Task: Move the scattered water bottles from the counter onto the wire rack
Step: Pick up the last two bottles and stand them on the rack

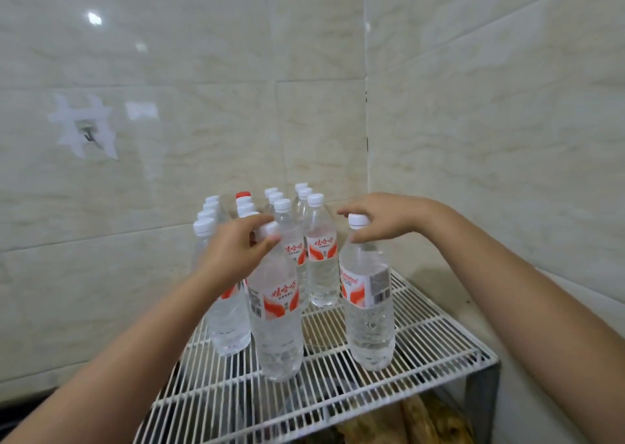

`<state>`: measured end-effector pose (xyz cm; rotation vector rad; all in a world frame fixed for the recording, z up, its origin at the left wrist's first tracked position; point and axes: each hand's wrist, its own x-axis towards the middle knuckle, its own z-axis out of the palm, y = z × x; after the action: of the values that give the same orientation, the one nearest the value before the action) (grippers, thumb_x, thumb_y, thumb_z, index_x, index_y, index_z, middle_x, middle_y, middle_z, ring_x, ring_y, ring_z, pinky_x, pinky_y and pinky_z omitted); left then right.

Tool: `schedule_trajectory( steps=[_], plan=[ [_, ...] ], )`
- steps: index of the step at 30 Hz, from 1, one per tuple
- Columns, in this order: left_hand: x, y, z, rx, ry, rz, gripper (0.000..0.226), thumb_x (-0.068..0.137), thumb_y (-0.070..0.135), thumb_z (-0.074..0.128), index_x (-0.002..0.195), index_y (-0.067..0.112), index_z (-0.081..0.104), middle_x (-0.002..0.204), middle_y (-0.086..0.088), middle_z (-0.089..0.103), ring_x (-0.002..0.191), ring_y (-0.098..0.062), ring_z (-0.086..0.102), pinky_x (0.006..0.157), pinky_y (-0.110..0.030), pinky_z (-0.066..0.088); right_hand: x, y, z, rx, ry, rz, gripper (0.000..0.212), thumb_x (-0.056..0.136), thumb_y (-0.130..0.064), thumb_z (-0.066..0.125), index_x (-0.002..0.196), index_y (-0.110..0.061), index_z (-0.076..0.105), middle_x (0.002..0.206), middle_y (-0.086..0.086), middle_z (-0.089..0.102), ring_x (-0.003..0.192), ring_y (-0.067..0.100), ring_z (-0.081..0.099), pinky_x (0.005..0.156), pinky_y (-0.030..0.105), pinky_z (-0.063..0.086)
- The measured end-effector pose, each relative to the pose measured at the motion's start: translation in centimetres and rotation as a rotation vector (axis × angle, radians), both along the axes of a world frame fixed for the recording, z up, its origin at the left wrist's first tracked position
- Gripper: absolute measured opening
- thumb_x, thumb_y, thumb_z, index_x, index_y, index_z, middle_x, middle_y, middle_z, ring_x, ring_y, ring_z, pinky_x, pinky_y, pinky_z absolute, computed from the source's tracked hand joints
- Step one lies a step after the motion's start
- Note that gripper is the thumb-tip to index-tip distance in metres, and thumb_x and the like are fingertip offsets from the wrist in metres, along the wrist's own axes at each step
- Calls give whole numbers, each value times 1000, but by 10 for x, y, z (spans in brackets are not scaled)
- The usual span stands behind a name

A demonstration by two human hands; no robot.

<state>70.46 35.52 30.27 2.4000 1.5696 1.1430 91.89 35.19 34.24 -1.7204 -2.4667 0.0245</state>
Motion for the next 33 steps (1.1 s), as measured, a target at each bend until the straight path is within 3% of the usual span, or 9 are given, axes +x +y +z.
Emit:
schedule_trajectory(
  steps=[2,6,8,10,15,20,24,28,33],
  plan=[
    [5,0,0,16,-35,-12,41,89,19,58,128,8,53,122,-13,63,107,-24,59,84,-24,40,5,-6,7,-112,88,52,47,89,-15,55,135,-17,44,136,2,50,118,16,50,100,31,42],
    [17,1,-5,7,-134,-82,38,88,13,60,125,5,56,118,-15,64,106,-24,60,86,-24,42,-4,-3,1,94,161,-17,32,88,-28,59,116,-12,62,109,3,59,69,14,57,57,21,46],
    [20,3,-7,10,-147,-104,38,87,13,60,124,6,57,118,-14,64,102,-19,59,88,-25,43,-15,3,-6,291,101,-156,36,88,-38,54,78,-6,65,78,6,60,67,24,54,48,25,36],
    [21,5,-8,15,-169,-92,37,88,13,59,124,6,57,121,-12,63,104,-20,58,90,-27,44,-26,5,-12,361,75,-287,49,89,-44,46,53,-11,44,57,1,43,67,25,47,46,22,25],
    [6,8,-8,21,-153,9,37,90,15,57,126,7,55,124,-12,61,103,-22,58,89,-32,46,-28,4,-10,262,4,-130,42,87,-51,47,85,-11,62,73,1,53,77,22,52,48,23,27],
    [14,1,2,-7,4,103,50,82,25,67,129,13,53,124,-9,62,111,-24,57,90,-31,44,-31,2,-20,279,205,-108,42,80,-43,64,58,-23,36,72,-2,48,75,18,46,47,21,26],
    [25,9,8,-25,-4,93,48,83,24,67,127,11,54,129,-10,60,118,-24,55,96,-30,42,-32,4,-23,281,341,-163,40,79,-34,68,56,-19,39,69,0,47,75,18,46,46,20,23],
    [28,19,15,-36,-84,99,48,83,22,66,128,9,53,127,-12,60,116,-24,55,91,-26,42,-26,14,-17,212,500,-154,18,80,-18,66,84,0,65,76,11,60,75,19,50,49,20,30],
    [45,30,13,-49,-96,31,49,85,20,65,130,8,51,130,-12,58,118,-22,54,95,-25,40,-22,35,-20,249,557,-117,20,80,-13,65,95,1,65,96,17,66,81,19,52,61,25,38]
  ],
)
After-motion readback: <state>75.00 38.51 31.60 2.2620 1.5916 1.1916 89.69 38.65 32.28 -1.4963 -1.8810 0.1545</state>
